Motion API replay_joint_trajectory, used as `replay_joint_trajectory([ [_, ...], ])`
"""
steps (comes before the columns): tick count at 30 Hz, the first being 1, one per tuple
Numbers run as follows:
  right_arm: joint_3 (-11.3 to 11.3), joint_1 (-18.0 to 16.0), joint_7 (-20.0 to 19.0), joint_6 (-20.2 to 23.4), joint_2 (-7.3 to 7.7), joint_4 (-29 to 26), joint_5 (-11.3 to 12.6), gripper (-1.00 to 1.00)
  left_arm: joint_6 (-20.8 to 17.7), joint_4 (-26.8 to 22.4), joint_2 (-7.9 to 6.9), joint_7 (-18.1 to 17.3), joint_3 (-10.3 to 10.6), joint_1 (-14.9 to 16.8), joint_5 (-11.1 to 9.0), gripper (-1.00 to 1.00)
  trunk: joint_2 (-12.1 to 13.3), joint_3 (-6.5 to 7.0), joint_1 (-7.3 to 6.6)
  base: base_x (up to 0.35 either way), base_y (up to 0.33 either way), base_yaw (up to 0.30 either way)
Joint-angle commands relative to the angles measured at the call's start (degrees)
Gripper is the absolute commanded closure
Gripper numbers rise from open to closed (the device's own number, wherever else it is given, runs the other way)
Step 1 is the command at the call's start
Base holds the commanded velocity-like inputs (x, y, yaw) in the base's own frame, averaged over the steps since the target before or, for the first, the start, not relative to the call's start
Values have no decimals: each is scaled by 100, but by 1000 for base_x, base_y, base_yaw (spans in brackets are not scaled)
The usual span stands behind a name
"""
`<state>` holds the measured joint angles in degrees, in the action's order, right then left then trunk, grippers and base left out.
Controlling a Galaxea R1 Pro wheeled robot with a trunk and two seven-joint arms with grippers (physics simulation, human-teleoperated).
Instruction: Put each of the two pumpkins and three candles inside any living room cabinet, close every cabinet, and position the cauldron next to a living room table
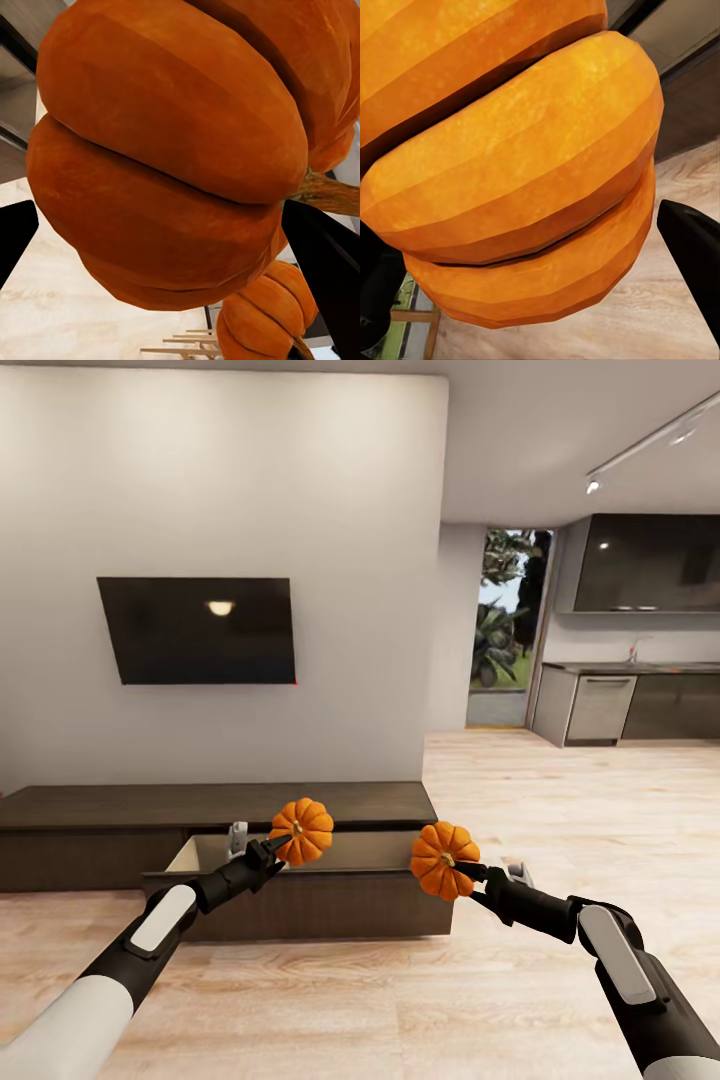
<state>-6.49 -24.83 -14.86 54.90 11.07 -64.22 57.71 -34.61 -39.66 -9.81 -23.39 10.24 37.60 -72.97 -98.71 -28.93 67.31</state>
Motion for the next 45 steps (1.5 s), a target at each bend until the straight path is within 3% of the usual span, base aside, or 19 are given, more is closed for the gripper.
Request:
replay_joint_trajectory([
  [1, -11, -4, -35, 30, -1, 0, -32, 100, -10, 2, -5, -7, 20, 6, -33, 100, 38, 2, -23, 0, 0, 0],
  [34, -11, -4, -35, 30, -5, 5, -36, 100, -10, 2, -12, -8, 14, 9, -33, 100, 1361, 282, -748, 0, 0, 0],
  [45, -11, -4, -22, 30, -7, 6, -41, 100, -15, 4, -18, -105, 14, 4, -33, 100, 1361, 177, -748, 0, 0, 0],
])
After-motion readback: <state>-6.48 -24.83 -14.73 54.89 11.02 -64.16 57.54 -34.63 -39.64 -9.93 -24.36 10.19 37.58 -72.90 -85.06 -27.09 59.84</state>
